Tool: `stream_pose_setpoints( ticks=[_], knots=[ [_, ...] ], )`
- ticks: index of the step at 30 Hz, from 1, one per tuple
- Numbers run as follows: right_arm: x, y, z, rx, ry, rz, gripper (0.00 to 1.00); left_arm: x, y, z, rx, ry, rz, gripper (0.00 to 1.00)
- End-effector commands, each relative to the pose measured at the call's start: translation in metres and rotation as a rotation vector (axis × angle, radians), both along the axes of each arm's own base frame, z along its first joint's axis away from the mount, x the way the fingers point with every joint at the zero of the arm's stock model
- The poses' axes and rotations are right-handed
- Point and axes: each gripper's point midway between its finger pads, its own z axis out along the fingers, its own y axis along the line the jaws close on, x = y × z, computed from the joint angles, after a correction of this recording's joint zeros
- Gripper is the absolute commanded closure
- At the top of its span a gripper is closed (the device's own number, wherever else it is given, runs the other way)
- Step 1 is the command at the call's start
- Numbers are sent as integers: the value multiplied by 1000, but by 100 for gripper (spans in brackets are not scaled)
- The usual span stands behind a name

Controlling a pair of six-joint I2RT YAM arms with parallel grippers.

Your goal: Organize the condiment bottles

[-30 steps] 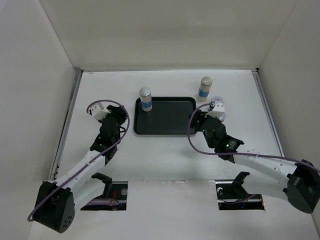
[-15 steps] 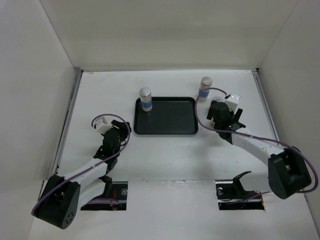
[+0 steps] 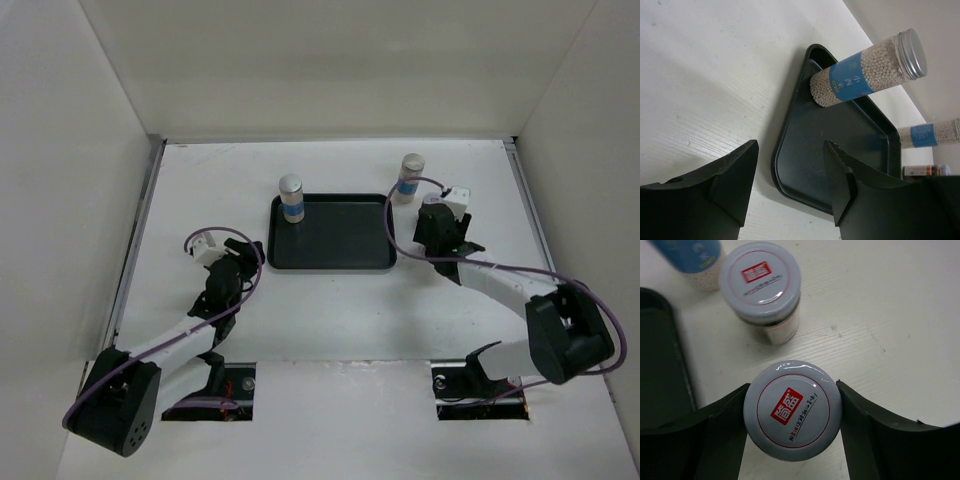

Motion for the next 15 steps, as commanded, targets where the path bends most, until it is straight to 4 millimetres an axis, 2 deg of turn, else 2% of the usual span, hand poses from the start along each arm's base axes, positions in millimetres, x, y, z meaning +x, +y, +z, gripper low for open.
stream_pose_setpoints(
  ticks=[1, 3, 7, 12, 15],
  knots=[
    [1, 33, 83, 23, -241, 71, 38, 5, 4, 19, -38, -75, 22, 47],
    [-6, 64, 105, 57, -273, 154, 38, 5, 10, 18, -48, -76, 40, 46],
    [-13, 160, 125, 162, -290, 383, 38, 6, 15, 18, -59, -86, 55, 45],
    [-7, 270, 124, 235, -300, 595, 38, 4, 26, 18, -60, -91, 89, 43],
    [-2, 321, 121, 240, -295, 683, 38, 3, 34, 15, -74, -83, 108, 42]
  ],
)
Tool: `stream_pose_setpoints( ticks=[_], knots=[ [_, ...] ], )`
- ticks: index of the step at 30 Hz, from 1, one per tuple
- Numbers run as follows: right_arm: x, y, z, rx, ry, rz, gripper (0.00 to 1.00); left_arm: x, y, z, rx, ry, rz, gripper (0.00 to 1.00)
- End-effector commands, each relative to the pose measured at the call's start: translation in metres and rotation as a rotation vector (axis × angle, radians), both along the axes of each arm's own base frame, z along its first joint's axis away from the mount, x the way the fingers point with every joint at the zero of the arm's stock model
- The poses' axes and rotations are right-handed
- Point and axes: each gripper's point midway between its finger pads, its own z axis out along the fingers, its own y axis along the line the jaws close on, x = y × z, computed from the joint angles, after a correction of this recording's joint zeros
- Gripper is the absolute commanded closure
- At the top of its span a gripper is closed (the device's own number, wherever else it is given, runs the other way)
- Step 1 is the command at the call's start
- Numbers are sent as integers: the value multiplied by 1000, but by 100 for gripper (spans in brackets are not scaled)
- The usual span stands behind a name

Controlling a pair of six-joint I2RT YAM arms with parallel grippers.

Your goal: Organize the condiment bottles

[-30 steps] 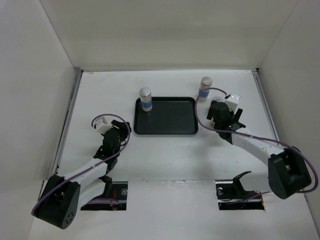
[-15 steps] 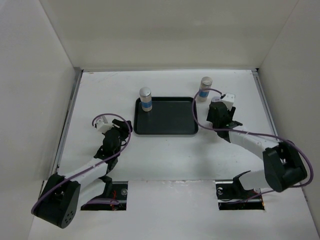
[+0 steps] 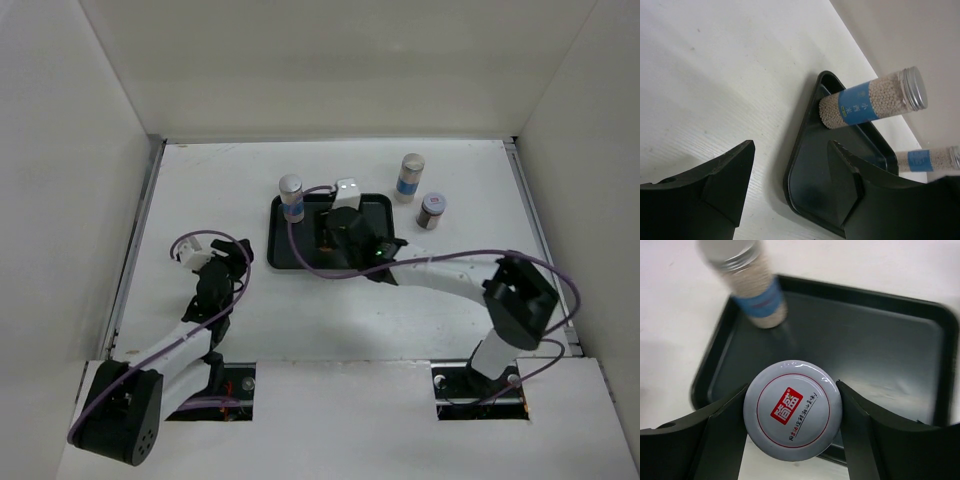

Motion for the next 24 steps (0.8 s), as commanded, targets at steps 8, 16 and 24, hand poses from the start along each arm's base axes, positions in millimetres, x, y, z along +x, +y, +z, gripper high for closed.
stream_pose_setpoints(
  ticks=[8, 16, 24],
  knots=[
    [16, 131, 6, 126, -49, 198, 33, 2, 6, 12, -54, -53, 15, 41],
    [8, 123, 9, 135, -50, 190, 3, 3, 3, 11, -53, -45, 6, 41],
    [52, -31, 68, 189, -166, -78, 0, 4, 1, 11, -50, -45, 0, 40]
  ],
)
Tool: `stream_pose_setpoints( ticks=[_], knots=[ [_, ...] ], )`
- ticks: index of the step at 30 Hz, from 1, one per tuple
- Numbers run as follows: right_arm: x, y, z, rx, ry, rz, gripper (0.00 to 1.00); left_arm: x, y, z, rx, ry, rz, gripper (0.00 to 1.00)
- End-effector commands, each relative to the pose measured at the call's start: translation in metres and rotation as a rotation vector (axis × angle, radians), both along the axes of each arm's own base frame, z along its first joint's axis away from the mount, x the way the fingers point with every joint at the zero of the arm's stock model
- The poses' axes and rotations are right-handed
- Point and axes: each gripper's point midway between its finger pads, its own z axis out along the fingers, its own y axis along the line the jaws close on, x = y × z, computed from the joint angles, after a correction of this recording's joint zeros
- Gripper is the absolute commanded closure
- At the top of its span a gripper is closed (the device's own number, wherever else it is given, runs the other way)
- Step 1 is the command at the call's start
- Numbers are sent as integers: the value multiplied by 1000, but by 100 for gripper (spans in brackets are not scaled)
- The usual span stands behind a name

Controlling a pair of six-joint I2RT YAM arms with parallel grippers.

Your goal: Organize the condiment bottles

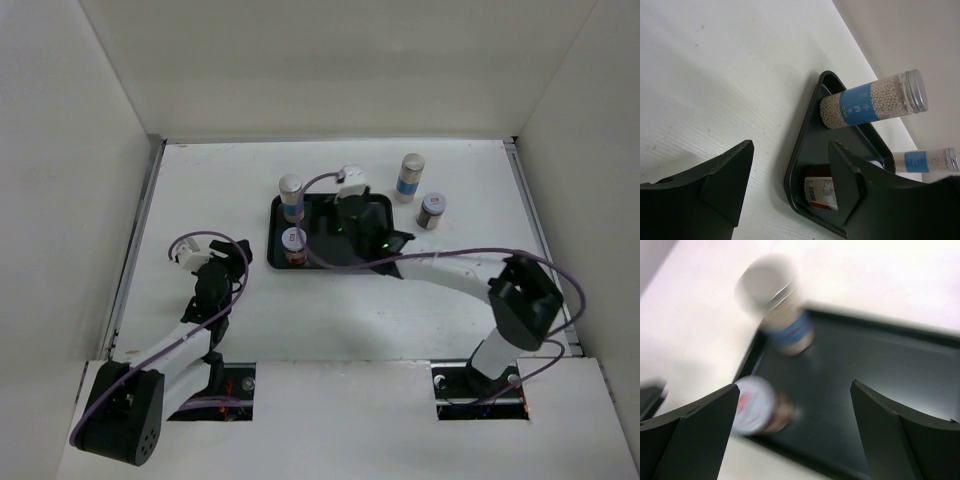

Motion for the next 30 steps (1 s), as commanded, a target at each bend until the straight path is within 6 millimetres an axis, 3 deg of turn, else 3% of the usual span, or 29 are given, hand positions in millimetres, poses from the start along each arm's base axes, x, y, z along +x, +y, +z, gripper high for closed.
stream_pose_setpoints(
  ticks=[1, 5, 8, 10, 13, 17, 21, 26, 30],
  knots=[
    [52, -90, 52, 94, -118, -234, 0, 5, -3, 12, -22, -45, -4, 40],
    [94, -174, 50, -2, -122, -434, 0, 5, -3, 13, -22, -49, -9, 40],
    [119, -216, 44, -91, -119, -548, 0, 5, -1, 10, -22, -40, -1, 39],
    [136, -234, 35, -126, -102, -583, 0, 5, -3, 10, -28, -37, -7, 39],
    [156, -246, 21, -147, -67, -591, 0, 6, -4, 9, -18, -32, -11, 39],
    [180, -234, 14, -123, -56, -520, 0, 6, -3, 8, -23, -31, -9, 39],
    [192, -236, 5, -131, -49, -532, 0, 7, -2, 8, -21, -28, -5, 39],
    [191, -239, 15, -120, -82, -542, 33, 8, -5, 8, -16, -28, -14, 38],
    [169, -241, 58, -84, -161, -550, 43, 8, -6, 8, -21, -26, -17, 38]
  ],
)
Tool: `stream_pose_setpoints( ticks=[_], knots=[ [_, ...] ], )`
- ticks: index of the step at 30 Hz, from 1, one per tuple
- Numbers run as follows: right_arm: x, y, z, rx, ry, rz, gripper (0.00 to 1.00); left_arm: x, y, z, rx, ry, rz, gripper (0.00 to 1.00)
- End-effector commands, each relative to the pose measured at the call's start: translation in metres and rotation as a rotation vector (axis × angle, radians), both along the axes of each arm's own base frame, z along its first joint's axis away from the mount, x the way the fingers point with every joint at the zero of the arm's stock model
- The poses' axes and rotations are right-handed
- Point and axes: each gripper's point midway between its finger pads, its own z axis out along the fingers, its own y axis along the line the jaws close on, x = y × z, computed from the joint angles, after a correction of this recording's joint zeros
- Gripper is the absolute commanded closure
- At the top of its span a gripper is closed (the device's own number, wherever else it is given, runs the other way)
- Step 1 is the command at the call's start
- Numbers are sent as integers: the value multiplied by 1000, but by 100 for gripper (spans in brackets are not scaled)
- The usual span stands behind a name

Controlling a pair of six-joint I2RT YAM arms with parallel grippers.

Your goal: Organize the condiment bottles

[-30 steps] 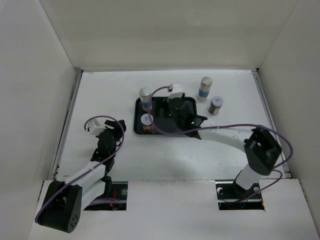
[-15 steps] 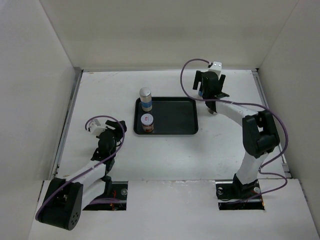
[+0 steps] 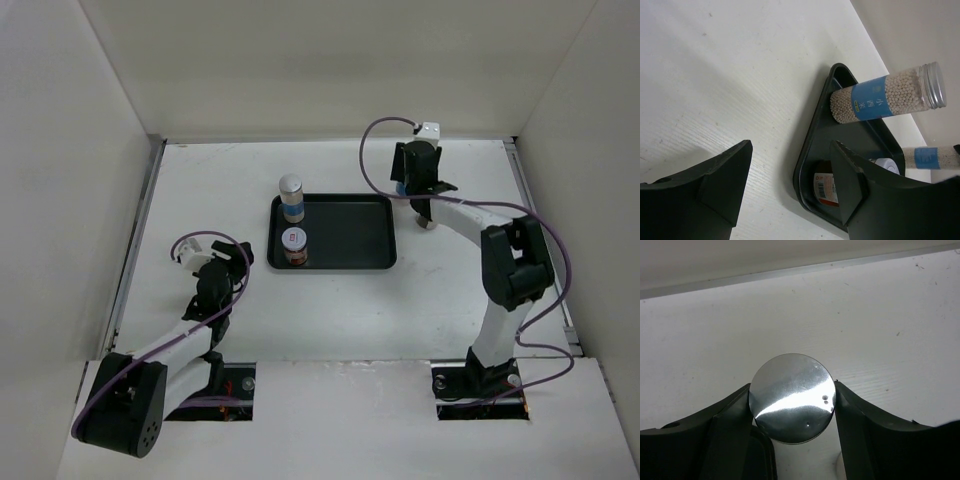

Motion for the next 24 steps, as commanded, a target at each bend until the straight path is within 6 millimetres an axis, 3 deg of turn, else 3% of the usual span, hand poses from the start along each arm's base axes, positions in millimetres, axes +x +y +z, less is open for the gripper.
stream_pose_setpoints(
  ticks=[1, 5, 13, 20, 24],
  knots=[
    [-19, 7, 93, 47, -215, 17, 43, 8, -5, 22, -23, -74, -8, 38],
    [-66, 35, 109, 48, -248, 95, 43, 9, -5, 21, -29, -73, -8, 38],
    [-137, 87, 81, 65, -200, 227, 42, 9, -13, 20, -30, -69, -34, 38],
    [-167, 102, 50, 30, -141, 267, 42, 8, -15, 24, -24, -82, -39, 38],
    [-180, 108, 20, 49, -71, 278, 40, 8, -13, 23, -25, -81, -36, 38]
  ],
)
